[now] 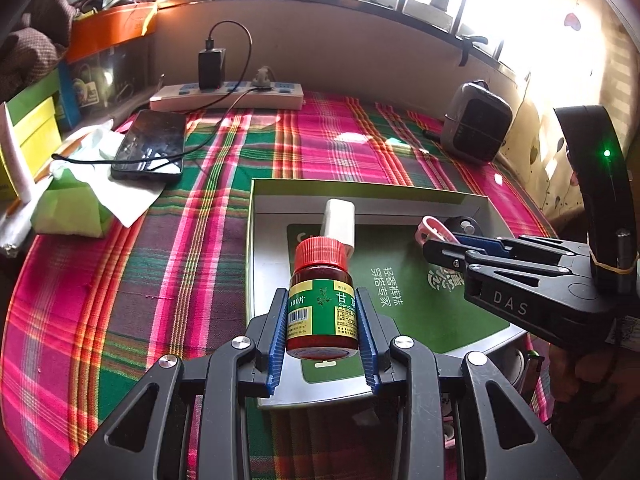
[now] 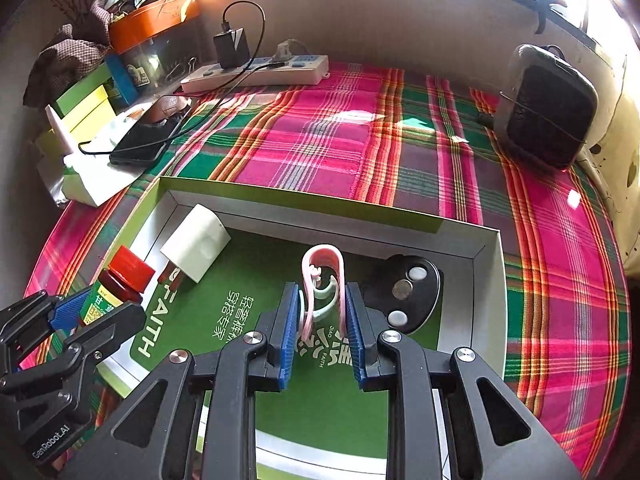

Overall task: Organize rigid objects
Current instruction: 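Carry the pink clip and the red-capped jar into the green tray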

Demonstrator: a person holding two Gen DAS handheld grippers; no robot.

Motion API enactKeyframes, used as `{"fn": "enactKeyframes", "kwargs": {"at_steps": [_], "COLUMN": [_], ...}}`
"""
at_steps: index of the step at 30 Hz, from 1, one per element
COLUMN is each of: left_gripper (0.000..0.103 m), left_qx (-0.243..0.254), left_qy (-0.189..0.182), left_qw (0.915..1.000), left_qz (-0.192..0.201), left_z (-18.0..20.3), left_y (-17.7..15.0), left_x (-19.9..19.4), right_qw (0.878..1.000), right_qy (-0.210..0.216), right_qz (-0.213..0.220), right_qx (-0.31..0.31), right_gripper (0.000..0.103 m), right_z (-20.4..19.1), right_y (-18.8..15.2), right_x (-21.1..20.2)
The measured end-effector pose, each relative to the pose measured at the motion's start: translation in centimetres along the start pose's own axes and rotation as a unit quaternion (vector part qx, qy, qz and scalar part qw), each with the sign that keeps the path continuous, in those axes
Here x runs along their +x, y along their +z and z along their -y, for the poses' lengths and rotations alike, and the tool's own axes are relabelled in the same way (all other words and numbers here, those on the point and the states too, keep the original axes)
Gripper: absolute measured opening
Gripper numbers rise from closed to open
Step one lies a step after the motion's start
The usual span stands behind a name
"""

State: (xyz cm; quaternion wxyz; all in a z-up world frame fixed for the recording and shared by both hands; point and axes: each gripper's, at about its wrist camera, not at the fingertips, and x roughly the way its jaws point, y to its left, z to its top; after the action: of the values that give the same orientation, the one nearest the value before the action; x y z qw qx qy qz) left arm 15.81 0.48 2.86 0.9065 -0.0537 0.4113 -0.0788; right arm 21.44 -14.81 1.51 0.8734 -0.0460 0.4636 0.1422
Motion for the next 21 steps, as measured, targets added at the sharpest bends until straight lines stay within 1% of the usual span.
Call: {"fn": "enactKeyframes", "kwargs": {"at_steps": [2,3,5,6,8,14,21], "left_gripper": [0.031,0.031,0.031,0.031,0.031,0.031,0.031], "left_qx": [0.013,0.018,0.006,0.004,0.007,0.005,0.009], "left_qy": [0.016,0.020,0.010,0.008,0.013,0.010,0.014], "left_qw": [0.9997,0.9995,0.9999,0.9999,0.9999,0.9999,0.9999], "left_qz": [0.014,0.015,0.004,0.006,0.006,-0.006,-0.003], "left_z": [0.2,0.3,-0.2,-0.3,-0.2,0.2,0.4], "left_y": [0.1,0.2,0.3,0.4,0.5,0.7,0.9], "left_x": [-0.4,-0.3,0.0,0.1,0.1,1.2,1.6], "right_qw": [1.000,1.000,1.000,1.000,1.000,1.000,1.000], "right_qy": [-0.002,-0.003,-0.005,-0.006,-0.009,-0.019,-0.020], "right_qz": [-0.004,-0.006,-0.008,-0.008,-0.007,-0.007,-0.007], "right_qx": [-0.004,-0.005,-0.006,-0.006,-0.009,-0.019,-0.023], "right_gripper": [0.024,0.024,0.024,0.024,0.024,0.024,0.024], "right_z": [-0.1,-0.2,-0.3,-0.3,-0.5,-1.2,-1.4], "right_y": [0.1,0.2,0.3,0.3,0.5,0.7,0.9], "right_x": [0.4,0.6,0.9,1.0,1.1,1.4,1.6]}}
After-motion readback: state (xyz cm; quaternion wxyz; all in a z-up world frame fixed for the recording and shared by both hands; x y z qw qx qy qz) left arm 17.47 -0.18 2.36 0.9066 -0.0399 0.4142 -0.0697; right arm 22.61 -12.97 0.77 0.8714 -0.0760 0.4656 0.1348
